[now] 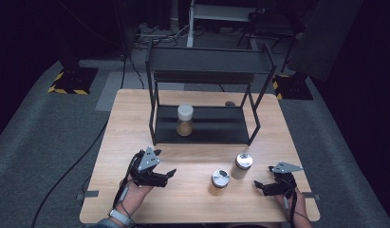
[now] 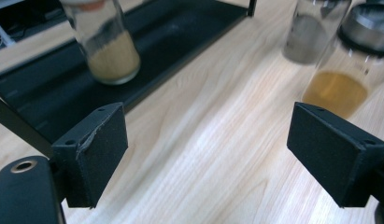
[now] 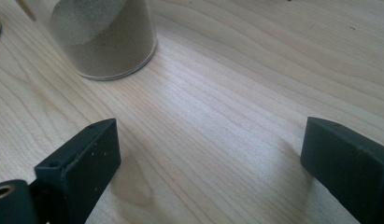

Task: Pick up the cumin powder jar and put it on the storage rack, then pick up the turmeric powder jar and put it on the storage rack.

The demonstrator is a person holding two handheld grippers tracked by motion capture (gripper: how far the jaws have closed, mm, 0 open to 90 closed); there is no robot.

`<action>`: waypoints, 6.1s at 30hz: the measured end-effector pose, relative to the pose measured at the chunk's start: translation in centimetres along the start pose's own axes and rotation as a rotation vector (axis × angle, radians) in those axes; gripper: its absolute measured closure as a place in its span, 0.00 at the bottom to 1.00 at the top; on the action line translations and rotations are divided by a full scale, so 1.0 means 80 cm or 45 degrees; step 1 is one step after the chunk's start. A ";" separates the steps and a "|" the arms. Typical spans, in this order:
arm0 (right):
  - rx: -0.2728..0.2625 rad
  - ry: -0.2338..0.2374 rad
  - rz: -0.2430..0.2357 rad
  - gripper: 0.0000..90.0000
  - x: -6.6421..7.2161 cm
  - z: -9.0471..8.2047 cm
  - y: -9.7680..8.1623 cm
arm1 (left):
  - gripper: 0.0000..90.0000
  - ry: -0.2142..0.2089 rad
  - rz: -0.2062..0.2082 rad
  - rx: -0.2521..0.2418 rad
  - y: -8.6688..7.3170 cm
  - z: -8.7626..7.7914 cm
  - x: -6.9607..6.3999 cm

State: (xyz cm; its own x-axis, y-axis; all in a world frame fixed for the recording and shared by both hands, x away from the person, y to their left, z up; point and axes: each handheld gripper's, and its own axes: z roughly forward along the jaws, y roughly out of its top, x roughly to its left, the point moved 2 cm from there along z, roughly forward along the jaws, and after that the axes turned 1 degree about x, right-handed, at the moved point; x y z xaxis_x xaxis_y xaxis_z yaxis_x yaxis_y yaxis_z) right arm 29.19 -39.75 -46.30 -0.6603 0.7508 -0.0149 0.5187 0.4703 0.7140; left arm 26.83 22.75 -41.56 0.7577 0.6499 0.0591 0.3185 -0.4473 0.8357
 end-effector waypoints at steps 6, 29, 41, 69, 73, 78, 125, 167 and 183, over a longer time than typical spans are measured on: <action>0.000 0.000 0.000 0.05 0.000 0.000 0.000 | 0.13 -0.026 -0.025 0.076 -0.015 0.015 -0.003; 0.000 -0.001 0.000 0.05 0.000 0.000 0.000 | 0.09 -0.045 -0.116 0.307 -0.033 0.052 0.001; 0.000 0.000 0.001 0.05 0.000 0.000 0.000 | 0.02 -0.031 -0.092 0.312 -0.034 0.055 -0.004; 0.006 -0.037 0.039 0.04 0.007 0.004 0.004 | 0.02 -0.028 -0.098 0.313 -0.033 0.055 -0.004; 0.028 -0.043 0.045 0.04 0.008 0.002 0.008 | 0.02 -0.029 -0.097 0.314 -0.033 0.055 -0.004; 0.039 -0.033 0.046 0.05 0.007 -0.002 0.014 | 0.02 -0.029 -0.094 0.312 -0.033 0.055 -0.004; -0.317 0.066 -0.046 0.05 0.070 -0.072 0.064 | 0.01 -0.031 -0.095 0.315 -0.033 0.055 -0.004; -0.292 0.225 -0.166 0.09 0.150 -0.002 0.085 | 0.01 -0.036 -0.091 0.315 -0.033 0.056 -0.003; -0.212 0.212 -0.160 0.21 0.160 0.037 0.067 | 0.01 -0.039 -0.090 0.315 -0.033 0.056 -0.003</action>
State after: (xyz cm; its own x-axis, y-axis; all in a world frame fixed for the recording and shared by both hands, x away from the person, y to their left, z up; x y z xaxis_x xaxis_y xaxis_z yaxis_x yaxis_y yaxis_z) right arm 25.13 -26.23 -44.72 -0.8013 0.5982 -0.0053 0.3394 0.4619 0.8195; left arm 28.36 21.05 -46.22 0.7442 0.6678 -0.0143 0.4981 -0.5405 0.6780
